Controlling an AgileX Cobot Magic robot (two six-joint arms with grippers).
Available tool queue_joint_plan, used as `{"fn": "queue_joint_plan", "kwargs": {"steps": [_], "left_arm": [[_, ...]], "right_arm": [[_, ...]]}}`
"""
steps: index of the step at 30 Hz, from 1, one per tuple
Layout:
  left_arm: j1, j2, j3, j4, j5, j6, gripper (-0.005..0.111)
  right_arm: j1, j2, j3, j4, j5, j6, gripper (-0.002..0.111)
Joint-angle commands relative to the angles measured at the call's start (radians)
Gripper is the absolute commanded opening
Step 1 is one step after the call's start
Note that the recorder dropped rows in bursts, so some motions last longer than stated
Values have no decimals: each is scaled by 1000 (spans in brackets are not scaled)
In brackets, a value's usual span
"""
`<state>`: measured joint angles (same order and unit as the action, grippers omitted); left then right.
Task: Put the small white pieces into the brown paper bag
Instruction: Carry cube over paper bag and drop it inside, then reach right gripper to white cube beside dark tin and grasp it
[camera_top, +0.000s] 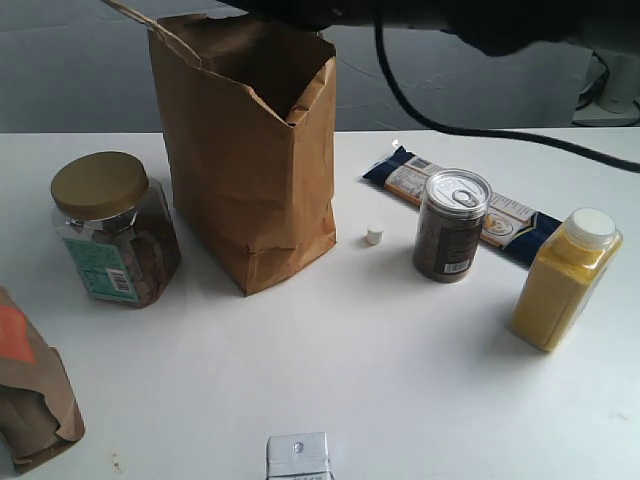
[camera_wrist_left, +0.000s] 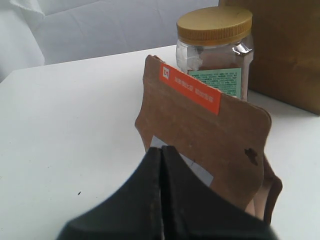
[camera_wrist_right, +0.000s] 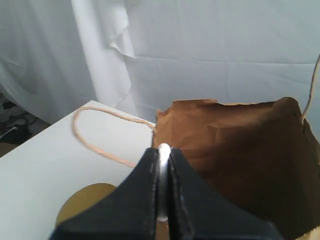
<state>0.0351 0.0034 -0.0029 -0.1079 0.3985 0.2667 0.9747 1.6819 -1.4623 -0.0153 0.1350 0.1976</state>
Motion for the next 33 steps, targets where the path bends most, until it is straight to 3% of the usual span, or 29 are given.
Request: {"fn": "queue_joint_plan", "kwargs": {"steps": [1, 7, 14, 17, 20, 22, 25, 26, 29, 33], "left_arm": [[-4, -3, 3, -9, -6, -2, 0], [-4, -3, 3, -9, -6, -2, 0], [-4, -3, 3, -9, -6, -2, 0], [-4, -3, 3, -9, -6, -2, 0], [-4, -3, 3, -9, -6, -2, 0], [-4, -3, 3, -9, -6, -2, 0], [-4, -3, 3, -9, -6, -2, 0], [-4, -3, 3, -9, -6, -2, 0], [-4, -3, 3, -9, -6, -2, 0], [-4, -3, 3, -9, -6, -2, 0]], "right_arm": [[-36, 103, -107, 26, 68, -5, 0], [-38, 170, -156, 26, 108, -7, 5], [-57, 174, -156, 28, 120, 26, 50], [-66, 174, -156, 28, 129, 33, 59], [-69, 168, -156, 28, 138, 44, 58], [-69, 131, -156, 28, 167, 72, 48], [-64, 32, -154, -37, 345, 11, 9], [-64, 9, -146, -37, 389, -22, 1], [-66, -107, 12, -102, 442, -56, 0], [-66, -190, 311, -142, 293, 0, 0]]}}
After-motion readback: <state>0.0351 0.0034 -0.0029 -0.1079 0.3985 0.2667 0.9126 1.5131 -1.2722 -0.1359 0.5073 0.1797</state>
